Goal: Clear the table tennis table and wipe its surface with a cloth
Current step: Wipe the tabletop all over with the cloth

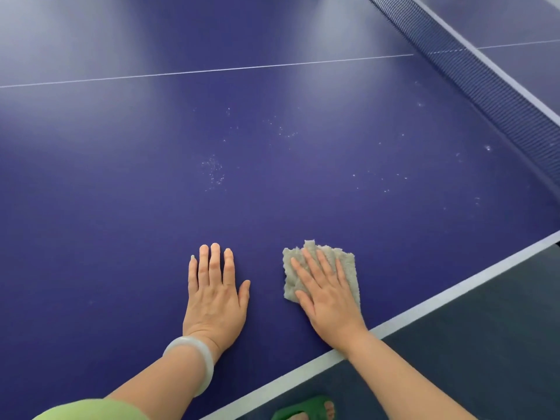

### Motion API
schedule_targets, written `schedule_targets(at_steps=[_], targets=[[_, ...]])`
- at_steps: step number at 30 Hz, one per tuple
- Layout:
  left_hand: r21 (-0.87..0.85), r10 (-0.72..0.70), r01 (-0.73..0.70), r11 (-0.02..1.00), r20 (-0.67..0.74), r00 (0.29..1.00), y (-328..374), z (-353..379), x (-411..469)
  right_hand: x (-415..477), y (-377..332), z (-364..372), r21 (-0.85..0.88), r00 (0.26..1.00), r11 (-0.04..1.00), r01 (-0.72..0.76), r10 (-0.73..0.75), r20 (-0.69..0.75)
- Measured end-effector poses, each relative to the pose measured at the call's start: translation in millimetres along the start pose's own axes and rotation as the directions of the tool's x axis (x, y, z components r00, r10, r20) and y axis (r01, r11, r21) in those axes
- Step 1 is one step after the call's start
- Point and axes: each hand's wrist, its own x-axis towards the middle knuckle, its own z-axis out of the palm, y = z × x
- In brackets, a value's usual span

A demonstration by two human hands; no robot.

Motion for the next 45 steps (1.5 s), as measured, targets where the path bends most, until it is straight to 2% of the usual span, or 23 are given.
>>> schedule_targets(at_steps=[1, 2, 4, 5, 6, 7, 8, 10, 12, 14, 16, 18, 20, 22, 24, 27, 29, 30, 32, 34, 36, 41, 45], targets=[[-0.002, -0.002, 0.002, 1.0, 0.001, 1.0, 0.7, 0.4, 0.3, -3.7, 26.8, -2.5, -0.056, 0.995, 0.994, -0.099, 0.099, -0.007], [-0.001, -0.004, 0.004, 1.0, 0.001, 1.0, 1.1, 0.6, 0.1, -5.1, 54.7, -6.8, -0.087, 0.963, 0.959, -0.271, 0.27, -0.016], [0.009, -0.007, 0.007, 1.0, 0.011, 1.0, 1.6, 1.0, 0.0, -7.5, 90.8, -17.8, 0.026, 0.762, 0.762, -0.647, 0.647, 0.019], [0.014, -0.012, 0.011, 1.0, 0.017, 1.0, 1.6, 1.3, -0.1, -7.3, 92.2, -21.9, 0.099, 0.659, 0.654, -0.75, 0.751, 0.039], [0.018, -0.016, 0.016, 1.0, 0.019, 1.0, 1.7, 1.5, -0.1, -6.1, 83.1, -23.7, 0.149, 0.6, 0.589, -0.794, 0.799, 0.039], [0.022, -0.019, 0.018, 1.0, 0.023, 1.0, 1.6, 1.9, -0.3, -5.5, 65.5, -21.3, 0.176, 0.581, 0.569, -0.803, 0.813, 0.025], [0.025, -0.02, 0.019, 1.0, 0.03, 0.999, 1.3, 1.8, -0.4, -6.6, 41.6, -16.4, 0.175, 0.605, 0.595, -0.784, 0.796, 0.005], [0.032, -0.016, 0.015, 0.999, 0.036, 0.999, 0.7, 1.5, -0.2, -17.0, -18.8, -3.2, 0.15, 0.753, 0.751, -0.643, 0.656, -0.056], [0.028, -0.014, 0.013, 1.0, 0.034, 0.999, 0.6, 0.8, -0.6, -41.2, -70.7, 9.6, 0.095, 0.922, 0.922, -0.374, 0.381, -0.072], [0.018, -0.013, 0.012, 1.0, 0.039, 0.999, 0.8, 0.5, -0.9, -60.1, -75.4, 10.9, 0.073, 0.989, 0.988, -0.138, 0.141, -0.046], [0.019, -0.017, 0.016, 1.0, 0.042, 0.999, 0.6, 0.8, -0.5, -65.9, -39.7, 7.9, 0.032, 0.993, 0.993, -0.111, 0.112, -0.031], [0.027, -0.018, 0.017, 0.999, 0.046, 0.999, 1.2, 1.2, -0.7, -66.0, 2.3, 1.3, -0.004, 0.948, 0.948, -0.317, 0.317, -0.002], [0.022, -0.018, 0.017, 1.0, 0.042, 0.999, 1.2, 1.2, -1.5, -65.3, 18.6, -3.0, 0.055, 0.827, 0.825, -0.562, 0.563, 0.015], [0.022, -0.02, 0.019, 1.0, 0.039, 0.999, 0.7, 1.0, -2.0, -62.3, -7.8, -2.6, 0.112, 0.769, 0.764, -0.635, 0.639, 0.0], [0.022, -0.02, 0.019, 1.0, 0.038, 0.999, 1.4, 0.2, -1.9, -65.1, -52.3, 3.3, 0.105, 0.83, 0.829, -0.55, 0.556, -0.042], [0.014, -0.018, 0.017, 1.0, 0.052, 0.998, 1.2, 0.9, -2.3, -78.9, -96.7, 15.7, 0.092, 0.968, 0.966, -0.242, 0.246, -0.041], [0.004, -0.023, 0.023, 1.0, 0.051, 0.998, 0.4, 0.6, -3.0, -84.7, -81.1, 16.5, 0.091, 0.998, 0.994, -0.061, 0.063, -0.021], [-0.007, -0.027, 0.027, 1.0, 0.045, 0.999, 0.0, 0.5, -3.1, -84.4, -62.1, 15.4, 0.077, 0.999, 0.996, -0.034, 0.035, -0.021], [-0.02, -0.036, 0.037, 0.999, 0.032, 0.999, 0.2, 0.2, -3.3, -81.0, -14.9, 11.3, 0.036, 0.989, 0.989, -0.145, 0.146, -0.029], [-0.033, -0.035, 0.035, 0.999, 0.027, 0.999, 1.3, -1.4, -4.0, -74.9, 34.3, 4.1, 0.043, 0.941, 0.941, -0.337, 0.338, -0.025], [-0.056, -0.03, 0.031, 0.998, 0.014, 0.999, 1.3, -3.5, -4.6, -69.6, 65.4, -1.9, 0.037, 0.903, 0.903, -0.428, 0.429, 0.005], [-0.126, -0.116, 0.117, 0.985, 0.015, 0.993, 25.2, -13.2, 5.9, -66.6, 77.6, -0.6, 0.013, 0.894, 0.894, -0.448, 0.448, 0.006], [-0.19, -0.026, 0.03, 0.981, 0.023, 0.999, 107.0, -15.8, 31.6, -66.7, 77.5, -2.0, 0.033, 0.9, 0.899, -0.436, 0.437, 0.006]])
